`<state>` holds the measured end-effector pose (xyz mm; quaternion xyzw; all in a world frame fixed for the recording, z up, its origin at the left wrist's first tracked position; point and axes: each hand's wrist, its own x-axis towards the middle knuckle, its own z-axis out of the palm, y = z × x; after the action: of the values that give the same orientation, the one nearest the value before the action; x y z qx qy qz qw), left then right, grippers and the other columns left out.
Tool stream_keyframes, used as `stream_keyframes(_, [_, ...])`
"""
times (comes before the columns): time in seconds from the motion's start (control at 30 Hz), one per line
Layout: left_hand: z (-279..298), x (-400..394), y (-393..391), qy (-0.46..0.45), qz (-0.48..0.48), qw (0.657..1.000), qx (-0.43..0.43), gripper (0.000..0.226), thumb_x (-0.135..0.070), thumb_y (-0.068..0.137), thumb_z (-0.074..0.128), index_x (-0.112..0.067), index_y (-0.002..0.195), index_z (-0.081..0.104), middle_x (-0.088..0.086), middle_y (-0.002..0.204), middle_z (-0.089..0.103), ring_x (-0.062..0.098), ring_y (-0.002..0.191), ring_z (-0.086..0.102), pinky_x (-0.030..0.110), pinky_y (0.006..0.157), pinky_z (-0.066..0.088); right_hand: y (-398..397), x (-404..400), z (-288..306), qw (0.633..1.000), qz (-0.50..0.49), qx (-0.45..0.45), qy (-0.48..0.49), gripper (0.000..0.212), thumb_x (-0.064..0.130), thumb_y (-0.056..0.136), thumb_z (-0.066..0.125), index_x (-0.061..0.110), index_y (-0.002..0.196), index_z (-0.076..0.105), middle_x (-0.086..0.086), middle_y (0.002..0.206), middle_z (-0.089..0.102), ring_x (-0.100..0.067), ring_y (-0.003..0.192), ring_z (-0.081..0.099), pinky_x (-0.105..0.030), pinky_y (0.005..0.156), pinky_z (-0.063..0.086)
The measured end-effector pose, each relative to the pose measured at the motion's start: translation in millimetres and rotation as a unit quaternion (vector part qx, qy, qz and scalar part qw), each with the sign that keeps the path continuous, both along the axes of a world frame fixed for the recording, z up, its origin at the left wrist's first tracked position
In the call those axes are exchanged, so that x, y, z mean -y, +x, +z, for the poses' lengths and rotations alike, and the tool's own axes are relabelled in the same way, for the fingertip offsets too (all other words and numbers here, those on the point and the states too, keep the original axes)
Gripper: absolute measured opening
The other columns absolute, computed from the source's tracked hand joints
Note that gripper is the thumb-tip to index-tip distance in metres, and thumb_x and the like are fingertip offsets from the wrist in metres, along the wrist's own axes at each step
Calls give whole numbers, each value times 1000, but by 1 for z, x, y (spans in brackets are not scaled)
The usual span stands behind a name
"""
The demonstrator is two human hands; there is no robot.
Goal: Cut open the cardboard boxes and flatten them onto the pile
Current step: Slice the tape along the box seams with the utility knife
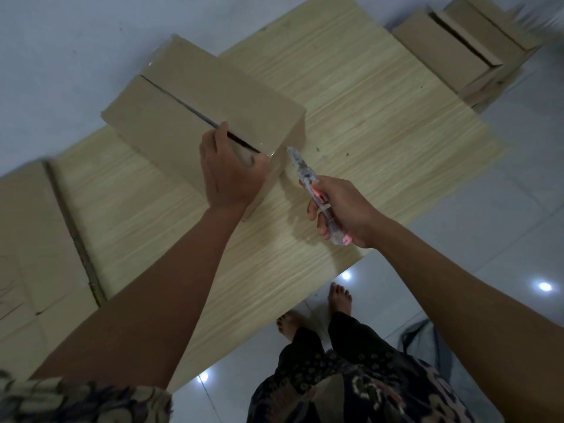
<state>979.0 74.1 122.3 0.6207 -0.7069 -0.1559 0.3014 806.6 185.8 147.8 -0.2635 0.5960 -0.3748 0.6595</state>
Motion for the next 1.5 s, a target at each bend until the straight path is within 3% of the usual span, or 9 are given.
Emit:
stream_keyframes(0.27, [7, 6, 5, 36, -40, 998, -36, 69, -21, 78, 64, -5, 144, 52, 12, 138, 57, 26, 128, 52, 34, 110, 41, -4, -4, -8, 989, 63, -126, -40, 28, 31, 108, 41, 29, 126, 62, -2, 72, 59, -10, 49, 48, -26, 46, 40])
stream_keyframes(0.37, [12, 7, -2, 41, -28, 996, -79, 66, -18, 75, 61, -8, 140, 57, 7, 136, 60, 21, 125, 56, 38, 109, 44, -7, -11, -15, 967, 71, -228, -89, 38, 37, 107, 40, 40, 142, 54, 18, 96, 67, 10, 80, 55, -16, 79, 47])
stream_keyframes(0.47, [14, 8, -6, 54, -4, 992, -118, 67, -16, 72, 60, -13, 139, 57, 4, 135, 57, 14, 123, 55, 27, 109, 43, -9, -13, -17, 933, 96, -329, -109, 41, 45, 105, 40, 42, 145, 50, 17, 133, 64, -3, 119, 58, -33, 107, 43])
stream_keyframes(0.63, [15, 22, -8, 95, 73, 985, -127, 71, -11, 76, 74, -8, 142, 51, 8, 136, 46, 9, 113, 48, -5, 88, 30, -13, -13, -15, 883, 127, -438, -110, 30, 51, 104, 40, 36, 117, 62, 12, 74, 61, -7, 73, 59, -33, 74, 43])
stream_keyframes(0.77, [12, 24, -5, 93, 113, 989, -36, 54, -36, 71, 83, -3, 110, 65, 15, 129, 48, 24, 112, 51, 21, 96, 42, -17, -7, -16, 888, 156, -422, -92, 29, 55, 101, 46, 35, 118, 59, 14, 79, 60, -5, 75, 58, -30, 71, 41])
stream_keyframes(0.93, [19, 22, -13, 148, 138, 979, -22, 43, -36, 79, 78, -23, 119, 69, 2, 135, 41, 21, 124, 47, 35, 108, 39, -21, 9, -10, 920, 147, -354, -79, 26, 55, 98, 52, 31, 100, 62, 12, 77, 56, -9, 69, 53, -31, 69, 41])
stream_keyframes(1.23, [41, 41, -27, 299, 180, 937, -13, 44, -45, 87, 61, -12, 116, 57, 10, 140, 36, 29, 132, 35, 38, 99, 35, -23, 34, 23, 949, 167, -267, -15, 32, 43, 96, 65, 13, 87, 69, 0, 64, 54, -2, 38, 41, -18, 37, 30])
stream_keyframes(1.4, [33, 43, -20, 299, 194, 933, -37, 64, -52, 84, 71, -10, 130, 58, 7, 141, 39, 28, 134, 36, 39, 107, 36, -21, 27, 19, 951, 137, -276, -5, 32, 45, 95, 67, 17, 80, 70, 4, 61, 57, -3, 42, 43, -20, 41, 33])
stream_keyframes(1.5, [28, 42, -18, 294, 189, 935, -56, 45, -56, 82, 72, -21, 109, 65, 4, 138, 41, 26, 134, 35, 40, 112, 35, -18, 24, 15, 953, 115, -280, -5, 35, 46, 94, 66, 15, 81, 71, 0, 63, 58, -6, 44, 44, -20, 42, 33])
